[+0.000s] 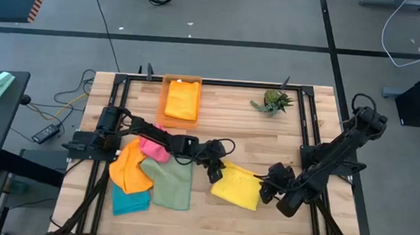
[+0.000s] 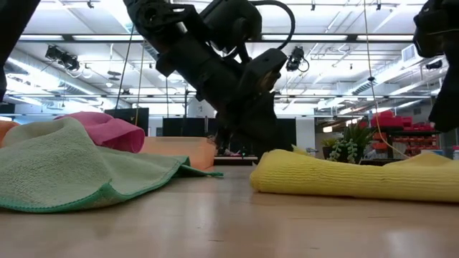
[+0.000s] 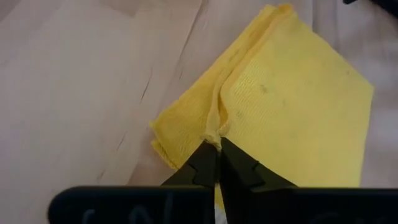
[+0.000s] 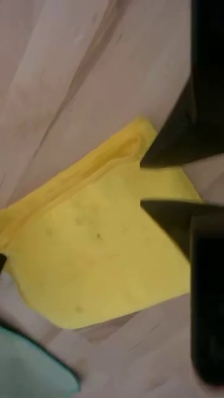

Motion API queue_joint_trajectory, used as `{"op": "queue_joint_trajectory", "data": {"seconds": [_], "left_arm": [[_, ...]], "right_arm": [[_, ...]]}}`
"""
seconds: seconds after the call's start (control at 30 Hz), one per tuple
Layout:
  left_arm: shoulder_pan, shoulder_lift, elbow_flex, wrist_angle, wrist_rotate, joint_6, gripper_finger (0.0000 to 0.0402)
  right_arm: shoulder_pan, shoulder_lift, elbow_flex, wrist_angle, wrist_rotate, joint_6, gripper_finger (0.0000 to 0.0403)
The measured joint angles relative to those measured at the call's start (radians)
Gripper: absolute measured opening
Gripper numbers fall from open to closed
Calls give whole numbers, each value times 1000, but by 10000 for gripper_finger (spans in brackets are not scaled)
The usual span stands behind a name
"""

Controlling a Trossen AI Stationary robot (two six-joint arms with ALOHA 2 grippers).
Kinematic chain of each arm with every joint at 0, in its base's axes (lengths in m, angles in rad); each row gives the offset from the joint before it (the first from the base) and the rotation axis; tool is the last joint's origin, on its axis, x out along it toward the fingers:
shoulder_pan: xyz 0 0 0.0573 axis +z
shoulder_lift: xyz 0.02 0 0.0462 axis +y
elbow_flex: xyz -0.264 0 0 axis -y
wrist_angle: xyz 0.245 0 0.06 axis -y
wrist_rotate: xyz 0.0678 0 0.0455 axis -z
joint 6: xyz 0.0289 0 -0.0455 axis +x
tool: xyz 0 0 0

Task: Fold microfiber towels
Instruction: Fold the yellow microfiber cloth

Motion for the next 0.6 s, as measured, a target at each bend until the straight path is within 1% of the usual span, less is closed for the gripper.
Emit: {"op": "queue_joint_trajectory", "data": {"seconds": [0.07, 0.1, 0.2, 0.5, 0.6], "left_arm": [[3, 0, 0, 11, 0, 0, 8], [6, 0, 0, 20, 0, 0, 7], [16, 0, 0, 34, -1, -1, 16], [48, 0, 0, 31, -18, -3, 96], [65, -6, 0, 28, -14, -44, 119]], "right_arm": [[2, 20, -3, 20, 0, -22, 31], [1, 32, -8, 41, -1, -41, 16], [-19, 63, -38, 105, -12, -53, 8], [-62, 69, -119, 128, -42, -28, 3], [-65, 69, -138, 129, -41, -9, 2]]}}
